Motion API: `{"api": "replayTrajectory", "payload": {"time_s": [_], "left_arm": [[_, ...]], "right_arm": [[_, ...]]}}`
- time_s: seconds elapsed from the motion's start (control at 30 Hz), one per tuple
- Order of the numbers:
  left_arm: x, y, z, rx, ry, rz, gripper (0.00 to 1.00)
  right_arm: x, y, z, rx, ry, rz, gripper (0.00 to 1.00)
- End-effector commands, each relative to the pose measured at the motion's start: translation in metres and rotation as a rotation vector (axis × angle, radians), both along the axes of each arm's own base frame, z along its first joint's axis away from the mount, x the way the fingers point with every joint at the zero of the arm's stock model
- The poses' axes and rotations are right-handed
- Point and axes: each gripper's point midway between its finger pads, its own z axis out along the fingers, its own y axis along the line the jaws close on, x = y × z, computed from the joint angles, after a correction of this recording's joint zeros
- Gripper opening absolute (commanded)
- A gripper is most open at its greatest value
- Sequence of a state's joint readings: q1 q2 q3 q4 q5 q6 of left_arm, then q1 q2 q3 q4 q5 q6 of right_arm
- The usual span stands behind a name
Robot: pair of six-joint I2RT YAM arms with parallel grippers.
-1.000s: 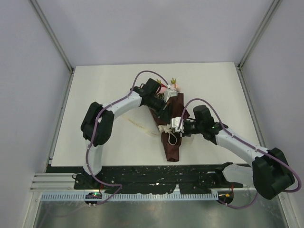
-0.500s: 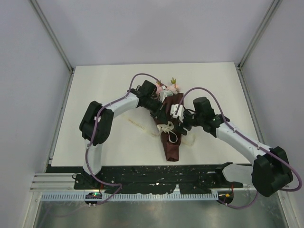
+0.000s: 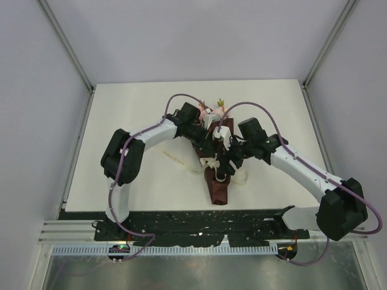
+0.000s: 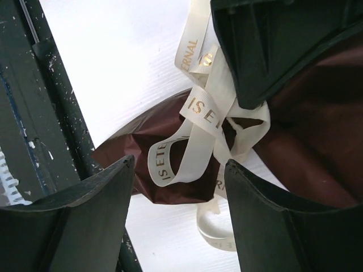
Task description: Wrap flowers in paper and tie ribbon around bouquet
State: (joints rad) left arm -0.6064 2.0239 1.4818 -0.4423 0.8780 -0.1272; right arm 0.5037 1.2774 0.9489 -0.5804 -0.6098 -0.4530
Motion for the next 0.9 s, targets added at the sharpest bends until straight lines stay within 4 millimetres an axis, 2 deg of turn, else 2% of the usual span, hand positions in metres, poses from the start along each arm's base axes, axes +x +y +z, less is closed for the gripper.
{"api": "replayTrajectory", "payload": {"time_s": [0.0,0.17,0.47,0.63,0.67,0.77,0.87], "left_arm": [[0.005,-0.002,0.022,-0.040,-0.065,0.014,0.00],[0.006,-0.001,0.021,-0.034,-0.068,0.022,0.00],[0.006,-0.001,0.022,-0.036,-0.071,0.023,0.00],[0.007,0.000,0.020,-0.026,-0.078,0.026,0.00],[0.007,0.001,0.020,-0.023,-0.079,0.027,0.00],[0.008,0.004,0.020,-0.022,-0.080,0.033,0.00],[0.009,0.008,0.031,-0.036,-0.093,0.038,0.00]], "right_arm": [[0.002,0.001,-0.009,-0.036,0.032,-0.108,0.70],[0.013,0.012,-0.014,-0.031,-0.005,-0.186,0.72],[0.024,0.018,-0.037,-0.130,-0.039,-0.233,0.70],[0.022,0.014,-0.044,-0.169,-0.055,-0.237,0.56],[0.021,0.012,-0.044,-0.178,-0.056,-0.237,0.50],[0.019,0.008,-0.038,-0.192,-0.066,-0.239,0.42],[0.014,0.003,-0.034,-0.198,-0.072,-0.227,0.33]]}}
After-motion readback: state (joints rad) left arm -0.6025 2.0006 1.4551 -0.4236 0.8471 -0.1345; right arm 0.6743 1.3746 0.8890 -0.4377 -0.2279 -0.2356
